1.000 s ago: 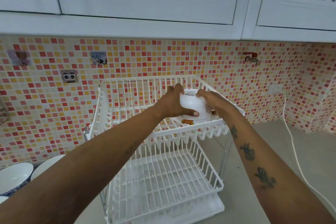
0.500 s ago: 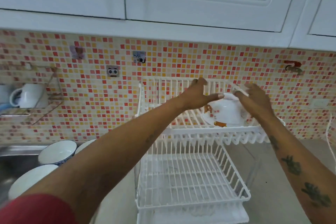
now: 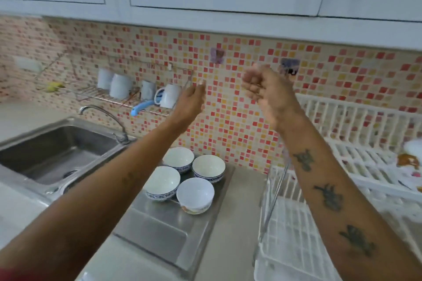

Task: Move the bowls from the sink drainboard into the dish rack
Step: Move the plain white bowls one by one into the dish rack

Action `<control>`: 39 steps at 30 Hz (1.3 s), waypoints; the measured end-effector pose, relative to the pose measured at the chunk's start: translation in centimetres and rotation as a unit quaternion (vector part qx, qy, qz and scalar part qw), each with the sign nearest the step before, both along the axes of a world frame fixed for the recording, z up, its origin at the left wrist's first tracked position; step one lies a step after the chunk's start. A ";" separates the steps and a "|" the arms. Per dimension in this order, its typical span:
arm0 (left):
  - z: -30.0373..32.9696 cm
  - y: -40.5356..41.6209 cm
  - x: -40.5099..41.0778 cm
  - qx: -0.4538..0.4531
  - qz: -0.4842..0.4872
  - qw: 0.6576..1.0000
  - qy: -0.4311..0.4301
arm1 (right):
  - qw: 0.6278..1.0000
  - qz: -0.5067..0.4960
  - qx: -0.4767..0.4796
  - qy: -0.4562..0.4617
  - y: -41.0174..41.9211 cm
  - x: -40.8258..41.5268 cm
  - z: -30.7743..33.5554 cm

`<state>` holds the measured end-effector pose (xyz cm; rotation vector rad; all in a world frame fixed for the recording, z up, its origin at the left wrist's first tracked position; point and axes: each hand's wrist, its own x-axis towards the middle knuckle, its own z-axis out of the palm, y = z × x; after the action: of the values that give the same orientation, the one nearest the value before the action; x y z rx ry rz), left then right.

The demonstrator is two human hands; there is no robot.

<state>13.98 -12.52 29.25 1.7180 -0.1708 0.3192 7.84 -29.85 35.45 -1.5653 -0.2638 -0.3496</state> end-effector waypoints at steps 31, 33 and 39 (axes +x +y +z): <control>-37.0 3.4 2.6 -0.269 0.154 0.887 0.341 | 0.891 -0.144 -0.063 0.427 8.7 12.6 -37.4; -35.7 3.2 2.8 -0.274 0.152 0.887 0.338 | 0.891 -0.146 -0.057 0.425 8.8 12.5 -37.8; -33.8 2.4 1.7 -0.238 0.163 0.900 0.326 | 0.891 -0.149 -0.053 0.425 9.1 12.6 -38.4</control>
<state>15.64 -10.11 -4.54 1.2723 0.6476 0.0060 20.43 -20.77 -2.95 -1.7225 0.6557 0.1440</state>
